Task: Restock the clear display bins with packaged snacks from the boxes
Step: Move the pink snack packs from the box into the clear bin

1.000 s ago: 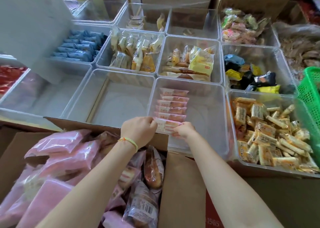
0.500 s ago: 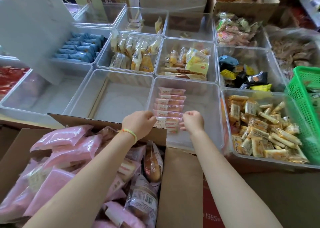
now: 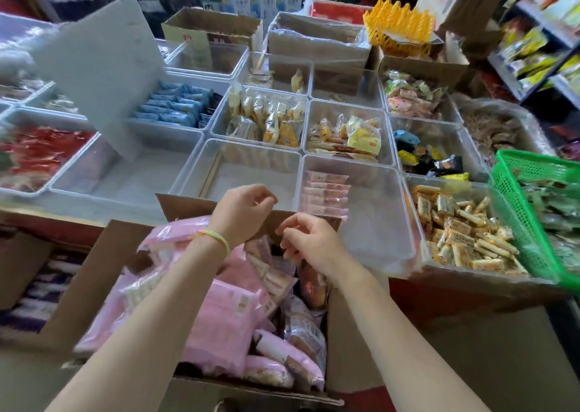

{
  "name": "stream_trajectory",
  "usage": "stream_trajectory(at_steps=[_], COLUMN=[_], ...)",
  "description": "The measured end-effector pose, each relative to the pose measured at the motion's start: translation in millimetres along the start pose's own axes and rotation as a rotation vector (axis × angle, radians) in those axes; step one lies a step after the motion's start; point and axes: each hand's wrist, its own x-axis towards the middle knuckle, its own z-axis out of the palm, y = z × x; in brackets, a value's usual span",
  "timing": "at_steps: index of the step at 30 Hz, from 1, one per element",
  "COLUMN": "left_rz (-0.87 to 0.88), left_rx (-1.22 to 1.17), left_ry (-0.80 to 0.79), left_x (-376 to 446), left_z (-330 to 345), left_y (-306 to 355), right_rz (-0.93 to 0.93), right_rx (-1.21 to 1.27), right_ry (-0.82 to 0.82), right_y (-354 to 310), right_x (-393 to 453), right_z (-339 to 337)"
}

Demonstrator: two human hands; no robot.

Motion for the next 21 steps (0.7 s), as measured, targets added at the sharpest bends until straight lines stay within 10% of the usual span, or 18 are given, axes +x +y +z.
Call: stream_trajectory(at_steps=[8,21], left_rz=[-0.047,0.200], left_rx=[0.477,0.404], left_ry=[-0.193,-0.065], left_x=[-50.8,-39.8], left_z=[-65.2,-63.1], left_y=[-102.3,-135.2], right_rz=[-0.029,-0.139], right_rx=[-0.148,-0.224], right_ry=[0.247,0.459], right_y=[6.9,-12.8], right_x=[-7.5,-19.5], right_z=[89.6,119.1])
